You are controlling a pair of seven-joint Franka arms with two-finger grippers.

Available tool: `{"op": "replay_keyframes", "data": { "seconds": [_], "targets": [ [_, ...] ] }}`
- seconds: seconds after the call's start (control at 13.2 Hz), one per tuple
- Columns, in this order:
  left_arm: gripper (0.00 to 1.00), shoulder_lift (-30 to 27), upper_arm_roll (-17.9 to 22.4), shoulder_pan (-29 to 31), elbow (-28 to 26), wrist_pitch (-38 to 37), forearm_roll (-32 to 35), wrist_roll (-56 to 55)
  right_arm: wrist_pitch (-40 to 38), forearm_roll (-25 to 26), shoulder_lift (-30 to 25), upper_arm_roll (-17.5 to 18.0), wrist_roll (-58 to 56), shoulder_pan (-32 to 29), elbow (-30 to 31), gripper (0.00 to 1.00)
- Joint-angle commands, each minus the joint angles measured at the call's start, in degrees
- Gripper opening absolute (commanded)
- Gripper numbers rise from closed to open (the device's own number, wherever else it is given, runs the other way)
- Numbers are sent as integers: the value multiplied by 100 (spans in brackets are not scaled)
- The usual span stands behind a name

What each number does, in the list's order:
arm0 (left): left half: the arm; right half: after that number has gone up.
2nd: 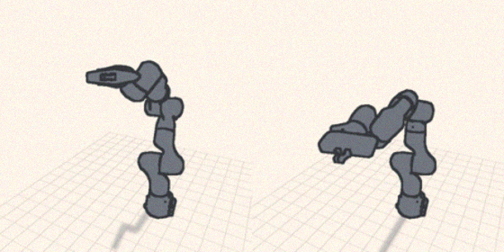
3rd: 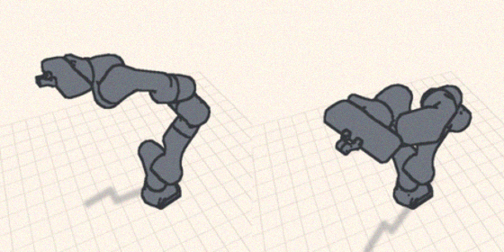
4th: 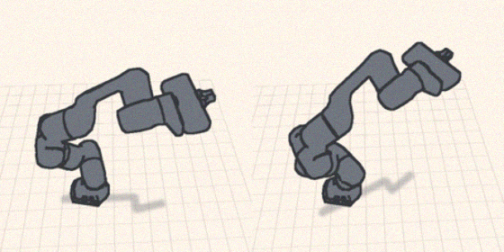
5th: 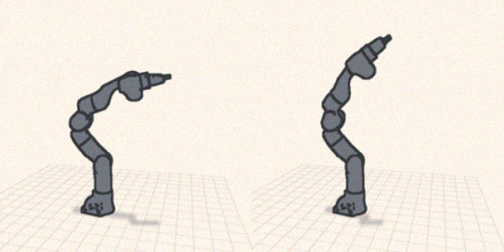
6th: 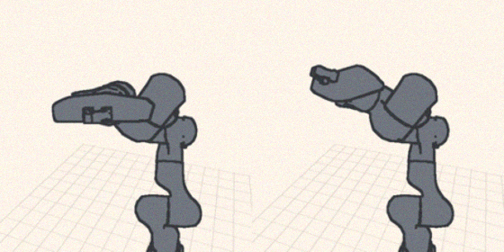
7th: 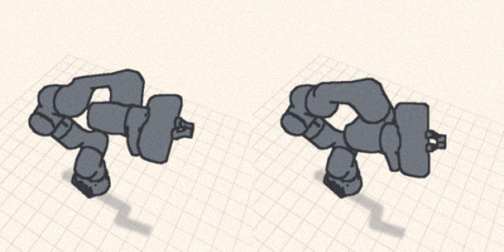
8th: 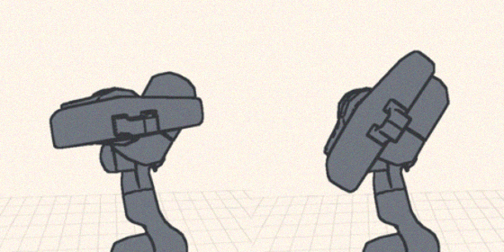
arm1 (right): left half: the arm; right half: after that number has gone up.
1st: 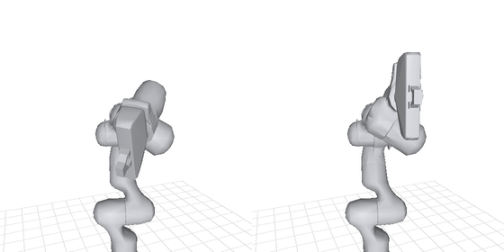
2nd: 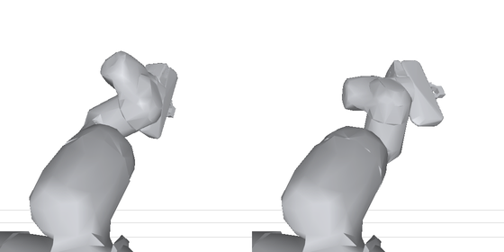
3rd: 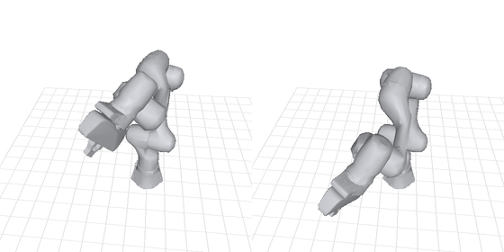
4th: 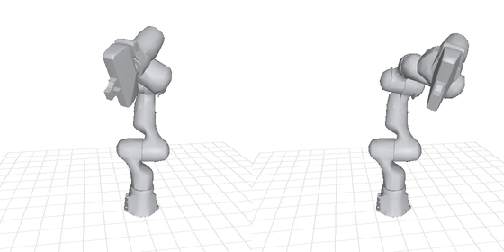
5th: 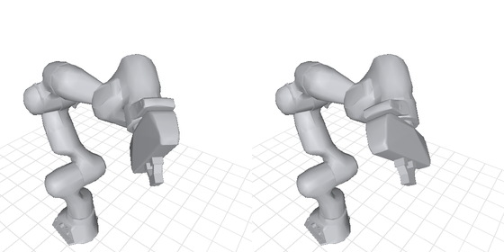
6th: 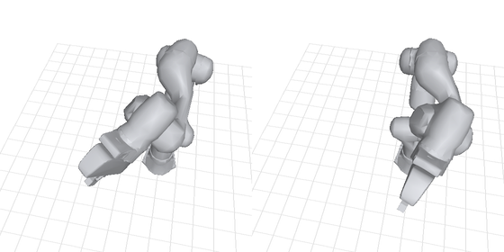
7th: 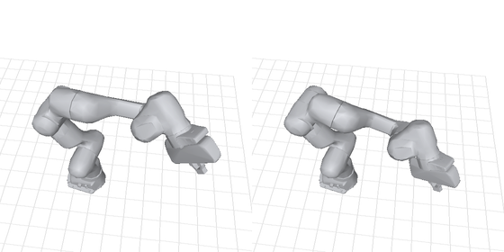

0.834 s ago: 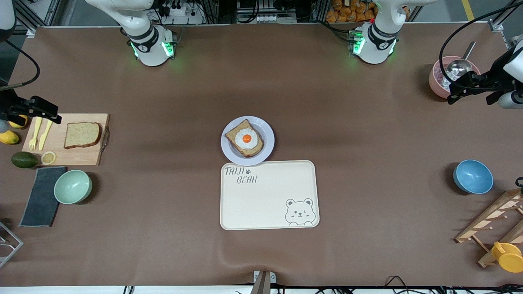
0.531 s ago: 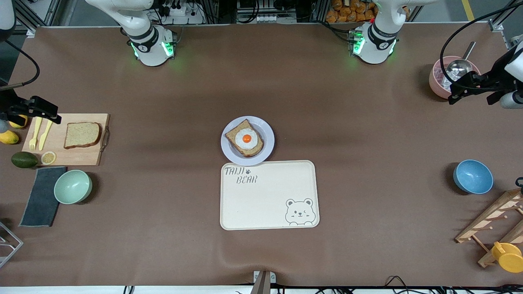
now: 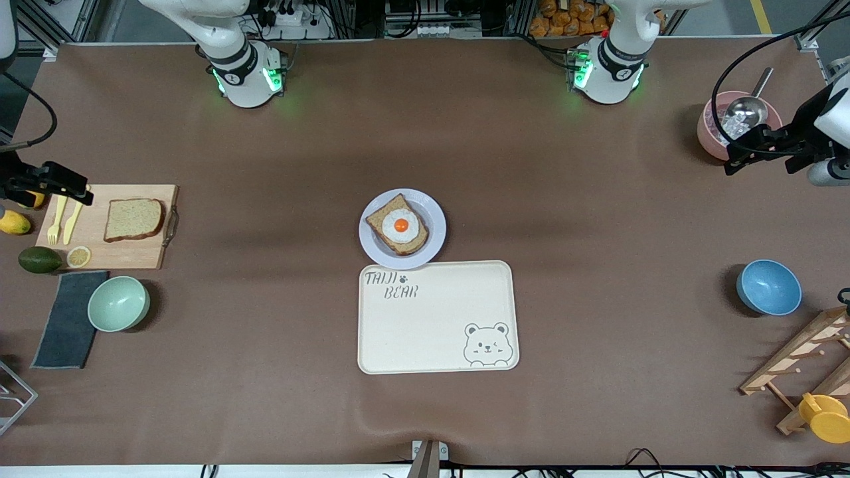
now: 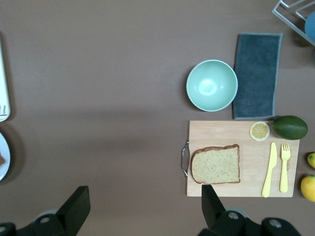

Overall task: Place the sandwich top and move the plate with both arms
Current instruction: 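Move the right gripper toward the bread slice on the cutting board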

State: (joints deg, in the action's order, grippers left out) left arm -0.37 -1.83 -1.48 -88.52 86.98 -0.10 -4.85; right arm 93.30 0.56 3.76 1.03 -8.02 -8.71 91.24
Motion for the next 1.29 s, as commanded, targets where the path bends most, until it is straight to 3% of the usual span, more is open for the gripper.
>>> {"op": "replay_keyframes", "data": {
  "seconds": [0.0,0.3,0.61,0.99,1.21],
  "targets": [
    [100,29,-20,25,98,-137,19,-122,205,-4,239,46,-611,-429,-18,100],
    [100,37,-20,25,133,-216,10,-122,329,-30,757,55,-980,-1008,-1,100],
    [100,-15,33,86,116,-251,-7,-95,697,-653,1161,55,-1726,-1536,209,100],
    [100,2,-11,95,124,-269,1,-148,1145,-663,1549,55,-2133,-1993,395,100],
    [100,2,-28,69,116,-269,1,-166,1217,-715,1882,55,-2186,-2239,412,94]
  ]
}}
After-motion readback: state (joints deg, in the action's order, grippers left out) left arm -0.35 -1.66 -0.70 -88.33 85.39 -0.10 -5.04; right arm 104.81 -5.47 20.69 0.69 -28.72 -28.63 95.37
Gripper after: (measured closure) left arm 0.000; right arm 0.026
